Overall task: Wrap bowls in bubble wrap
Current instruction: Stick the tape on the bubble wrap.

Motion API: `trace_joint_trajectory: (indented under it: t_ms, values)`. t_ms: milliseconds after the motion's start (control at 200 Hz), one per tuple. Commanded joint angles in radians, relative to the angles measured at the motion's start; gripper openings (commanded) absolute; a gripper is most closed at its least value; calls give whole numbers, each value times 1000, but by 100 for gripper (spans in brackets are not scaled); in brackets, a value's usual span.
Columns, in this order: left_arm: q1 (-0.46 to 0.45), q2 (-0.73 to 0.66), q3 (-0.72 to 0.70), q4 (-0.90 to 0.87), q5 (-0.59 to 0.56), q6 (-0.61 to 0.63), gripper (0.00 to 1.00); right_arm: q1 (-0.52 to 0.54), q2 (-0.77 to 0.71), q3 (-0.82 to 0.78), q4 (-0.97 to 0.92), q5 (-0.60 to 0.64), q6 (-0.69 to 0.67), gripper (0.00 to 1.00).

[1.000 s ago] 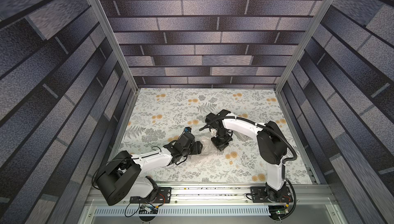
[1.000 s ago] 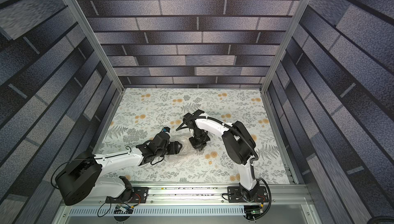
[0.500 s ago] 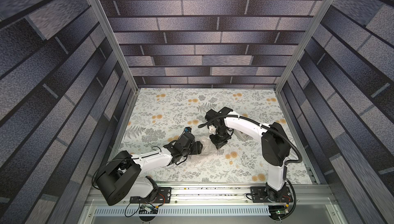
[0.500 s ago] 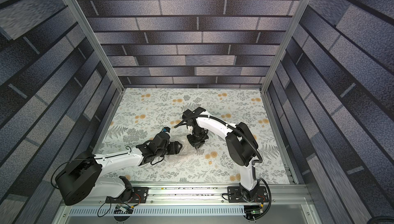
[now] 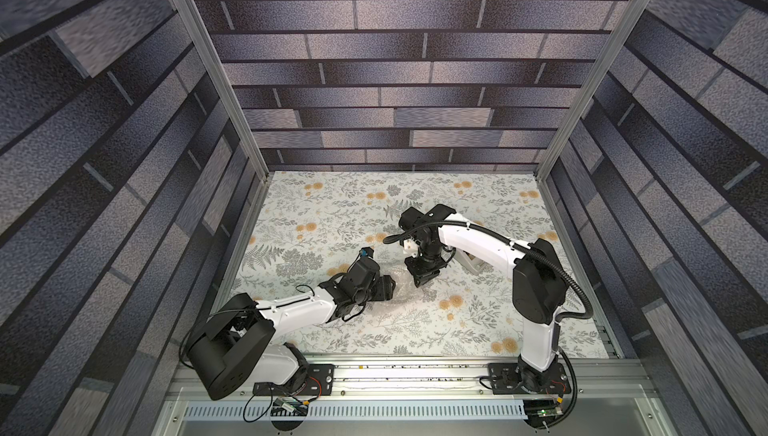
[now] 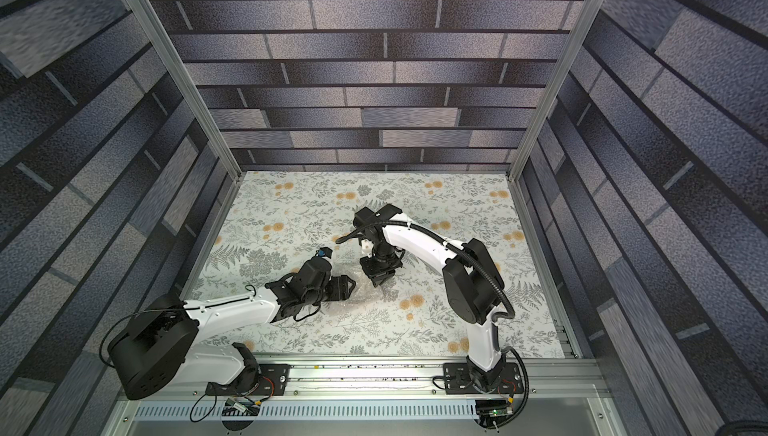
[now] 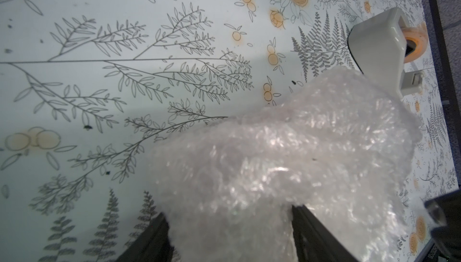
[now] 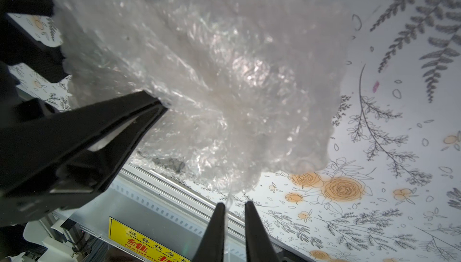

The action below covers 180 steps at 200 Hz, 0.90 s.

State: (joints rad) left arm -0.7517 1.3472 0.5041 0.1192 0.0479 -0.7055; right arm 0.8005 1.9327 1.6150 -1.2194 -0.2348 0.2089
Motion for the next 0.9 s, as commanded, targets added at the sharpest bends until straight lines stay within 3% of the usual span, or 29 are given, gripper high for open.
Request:
trace_joint_trajectory:
  t_ms: [0,456,897]
  values:
    - [-6,3,3,-22,-5,28,73,-3,-11,19,19,-29,0,19]
    - [-8,-5,-2,-29,-10,28,74,-20,-3,4,104,-106,29,28]
    - [-8,-2,0,-30,-9,28,73,-35,8,-29,162,-142,45,43]
